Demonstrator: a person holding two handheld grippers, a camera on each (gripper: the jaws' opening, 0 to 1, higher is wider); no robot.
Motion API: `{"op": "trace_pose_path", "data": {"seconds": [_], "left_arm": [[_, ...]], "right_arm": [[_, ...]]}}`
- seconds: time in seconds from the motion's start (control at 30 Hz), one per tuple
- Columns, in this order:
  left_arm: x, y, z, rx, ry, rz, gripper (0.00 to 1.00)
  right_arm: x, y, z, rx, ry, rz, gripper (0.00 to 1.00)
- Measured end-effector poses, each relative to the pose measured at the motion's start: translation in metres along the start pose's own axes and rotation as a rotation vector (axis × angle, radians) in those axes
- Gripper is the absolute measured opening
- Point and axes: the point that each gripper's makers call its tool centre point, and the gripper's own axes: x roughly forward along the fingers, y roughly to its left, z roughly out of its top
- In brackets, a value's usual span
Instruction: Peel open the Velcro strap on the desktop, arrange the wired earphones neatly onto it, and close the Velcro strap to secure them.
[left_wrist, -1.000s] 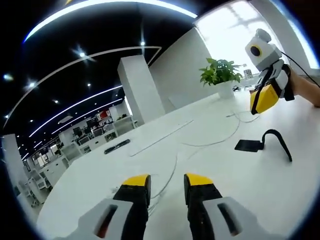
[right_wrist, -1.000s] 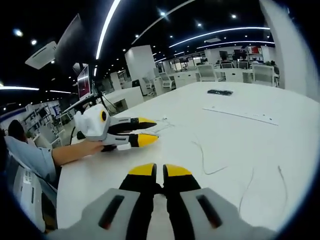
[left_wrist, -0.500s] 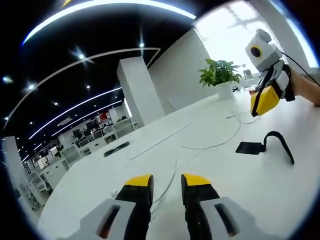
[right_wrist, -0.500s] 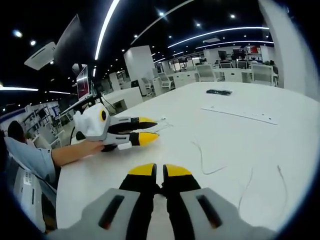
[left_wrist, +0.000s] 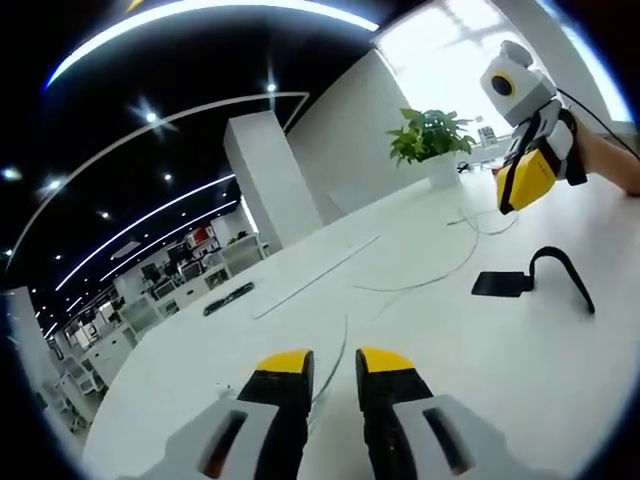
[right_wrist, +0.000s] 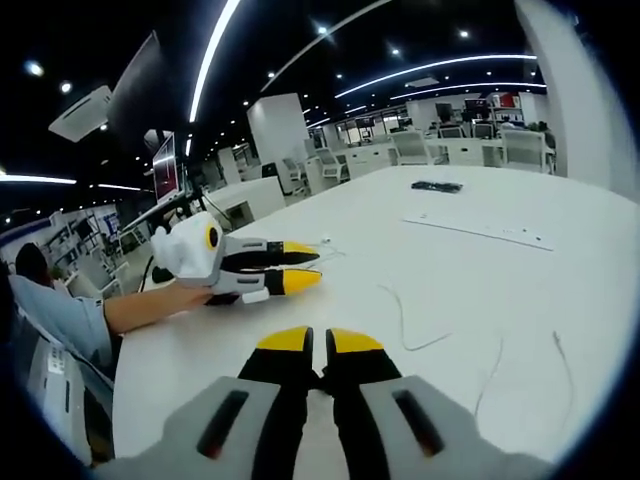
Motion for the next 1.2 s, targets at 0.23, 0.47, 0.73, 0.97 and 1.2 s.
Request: {"op": "trace_pose_path", "data": {"seconds": [0.23, 0.47, 0.73, 0.97, 1.2], "left_arm": [[0.0019, -0.0015, -0.0009, 0.015, 0.004, -0.007, 0.19], [0.0025, -0.0015, -0.0015, 0.012, 0.004, -0.007, 0.15], [0.0035, -0.0026, -0.0027, 0.017, 0.005, -0.012, 0.13], [0.0045, -0.0020, -0.0046, 0.016, 0.007, -0.012, 0.10], [0.0038, -0.0008, -0.0057, 0.011, 0.011, -0.009, 0.08]], "right_arm": [[0.0004, -0.0001, -0.0008, 0.002, 0.001, 0.000, 0.08], [0.0012, 0.0008, -0.0023, 0.001, 0.003, 0.001, 0.08], [0.0025, 0.0011, -0.0031, 0.001, 0.008, 0.005, 0.08], [0.0036, 0.0006, -0.0034, 0.001, 0.011, 0.007, 0.08], [0.0051, 0.0008, -0.0044, 0.003, 0.015, 0.010, 0.08]]}}
